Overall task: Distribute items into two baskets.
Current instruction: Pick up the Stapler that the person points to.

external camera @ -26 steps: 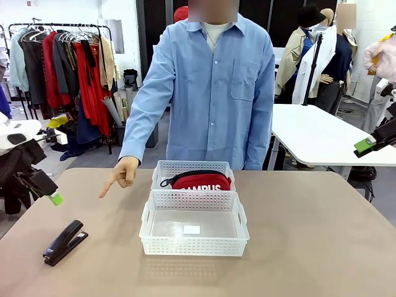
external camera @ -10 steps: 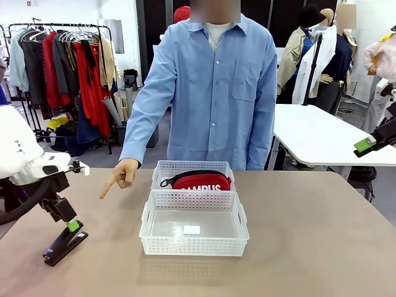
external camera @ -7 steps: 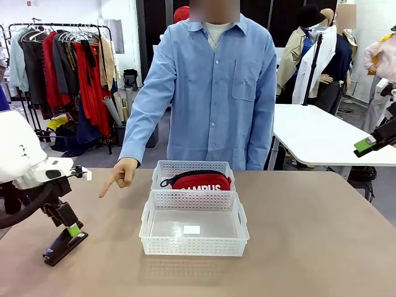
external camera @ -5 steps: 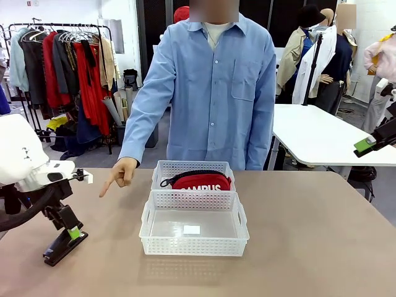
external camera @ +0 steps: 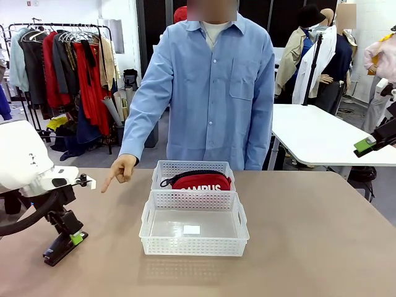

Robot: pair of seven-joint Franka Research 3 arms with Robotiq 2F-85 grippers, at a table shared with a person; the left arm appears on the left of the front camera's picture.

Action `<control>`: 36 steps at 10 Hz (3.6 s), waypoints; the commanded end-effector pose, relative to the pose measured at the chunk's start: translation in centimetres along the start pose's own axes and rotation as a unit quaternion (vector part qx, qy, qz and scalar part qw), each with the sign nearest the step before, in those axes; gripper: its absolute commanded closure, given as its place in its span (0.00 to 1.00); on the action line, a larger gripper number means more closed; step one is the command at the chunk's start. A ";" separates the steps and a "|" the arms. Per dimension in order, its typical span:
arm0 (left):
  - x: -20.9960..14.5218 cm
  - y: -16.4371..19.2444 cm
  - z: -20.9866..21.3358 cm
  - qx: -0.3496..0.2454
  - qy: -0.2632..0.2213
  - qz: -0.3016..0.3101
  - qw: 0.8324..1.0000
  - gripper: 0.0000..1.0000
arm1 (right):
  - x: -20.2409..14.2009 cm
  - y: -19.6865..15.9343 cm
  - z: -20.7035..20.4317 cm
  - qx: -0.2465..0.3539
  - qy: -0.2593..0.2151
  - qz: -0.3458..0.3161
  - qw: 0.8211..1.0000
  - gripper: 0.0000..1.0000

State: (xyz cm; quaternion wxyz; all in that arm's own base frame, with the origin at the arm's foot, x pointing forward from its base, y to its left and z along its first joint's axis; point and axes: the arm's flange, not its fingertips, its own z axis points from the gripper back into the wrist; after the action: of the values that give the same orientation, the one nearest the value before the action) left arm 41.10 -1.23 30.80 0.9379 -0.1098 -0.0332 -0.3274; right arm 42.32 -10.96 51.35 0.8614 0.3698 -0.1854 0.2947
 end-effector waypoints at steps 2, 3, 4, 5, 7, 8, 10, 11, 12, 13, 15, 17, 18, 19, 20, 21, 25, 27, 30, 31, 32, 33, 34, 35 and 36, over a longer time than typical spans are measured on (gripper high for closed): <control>-2.2 -1.3 -1.0 0.013 0.009 0.011 1.000 0.14 | 0.5 0.0 0.2 0.002 0.003 0.003 1.000 0.00; -2.2 -1.4 -1.3 0.011 0.016 0.010 1.000 0.24 | 0.5 0.0 0.2 0.002 0.003 0.003 1.000 0.00; -2.3 -1.5 -1.4 0.008 0.021 0.007 1.000 0.38 | 0.5 0.0 0.2 0.002 0.003 0.003 1.000 0.00; -2.2 -1.5 -1.2 0.009 0.022 0.006 1.000 0.57 | 0.5 0.0 0.2 0.002 0.003 0.003 1.000 0.00; -2.0 -1.6 -0.7 0.014 0.021 0.007 1.000 0.96 | 0.5 0.0 0.2 0.002 0.003 0.003 1.000 0.00; -2.0 -1.6 -0.7 0.014 0.022 0.007 1.000 1.00 | 0.5 0.0 0.2 0.002 0.003 0.003 1.000 0.00; -2.0 -1.5 -0.8 0.012 0.024 0.015 1.000 1.00 | 0.5 0.0 0.2 0.002 0.003 0.003 1.000 0.00; -2.0 -1.5 -0.7 0.013 0.023 0.015 1.000 1.00 | 0.5 0.0 0.2 0.002 0.003 0.003 1.000 0.00; -2.0 -1.4 -0.8 0.011 0.021 0.015 1.000 1.00 | 0.5 0.0 0.2 0.002 0.003 0.003 1.000 0.00; -2.0 -1.4 -0.7 0.006 0.018 0.018 1.000 1.00 | 0.5 0.0 0.2 0.002 0.003 0.003 1.000 0.00; -1.7 -0.9 -0.2 -0.014 0.011 0.039 0.999 1.00 | 0.5 0.0 0.2 0.002 0.003 0.003 1.000 0.00; -1.0 -0.5 2.5 0.000 0.012 0.048 0.999 1.00 | 0.5 0.0 0.2 0.002 0.003 0.003 1.000 0.00; -0.3 -0.3 4.5 0.005 0.005 0.046 0.999 1.00 | 0.5 0.0 0.2 0.002 0.003 0.003 1.000 0.00; 0.4 -0.2 6.3 0.017 0.005 0.039 0.999 1.00 | 0.5 0.0 0.2 0.002 0.003 0.003 1.000 0.00; 1.3 -0.2 8.4 0.021 -0.001 0.021 1.000 1.00 | 0.5 0.0 0.2 0.002 0.003 0.003 1.000 0.00; 2.3 -0.2 10.6 0.037 -0.004 -0.002 0.999 1.00 | 0.5 0.0 0.2 0.002 0.003 0.003 1.000 0.00; 8.2 -1.1 17.8 0.072 0.021 -0.109 0.991 1.00 | 0.5 0.0 0.2 0.002 0.003 0.003 1.000 0.00; 10.5 -3.0 20.4 0.080 0.012 -0.142 0.987 1.00 | 0.5 0.0 0.2 0.002 0.003 0.003 1.000 0.00; 11.4 -6.4 21.8 0.085 0.017 -0.187 0.978 1.00 | 0.5 0.0 0.2 0.002 0.003 0.003 1.000 0.00; 11.4 -7.2 22.0 0.072 0.014 -0.199 0.977 1.00 | 0.5 0.0 0.2 0.002 0.003 0.003 1.000 0.00; 11.9 -6.2 21.4 0.082 0.007 -0.171 0.982 1.00 | 0.5 0.0 0.2 0.002 0.003 0.003 1.000 0.00; 11.9 -6.2 21.4 0.082 0.007 -0.171 0.982 1.00 | 0.5 0.0 0.2 0.002 0.003 0.003 1.000 0.00; 11.9 -6.2 21.4 0.082 0.007 -0.171 0.982 1.00 | 0.5 0.0 0.2 0.002 0.003 0.003 1.000 0.00; 11.9 -6.2 21.4 0.082 0.007 -0.171 0.982 1.00 | 0.5 0.0 0.2 0.002 0.003 0.003 1.000 0.00; 11.9 -6.2 21.4 0.082 0.007 -0.171 0.982 1.00 | 0.5 0.0 0.2 0.002 0.003 0.003 1.000 0.00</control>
State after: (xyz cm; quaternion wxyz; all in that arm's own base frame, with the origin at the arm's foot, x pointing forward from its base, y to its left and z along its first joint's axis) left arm 46.77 -8.39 54.07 0.8727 -0.0250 -0.0651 -0.4833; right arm 42.37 -10.97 51.41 0.8613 0.3695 -0.1855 0.2952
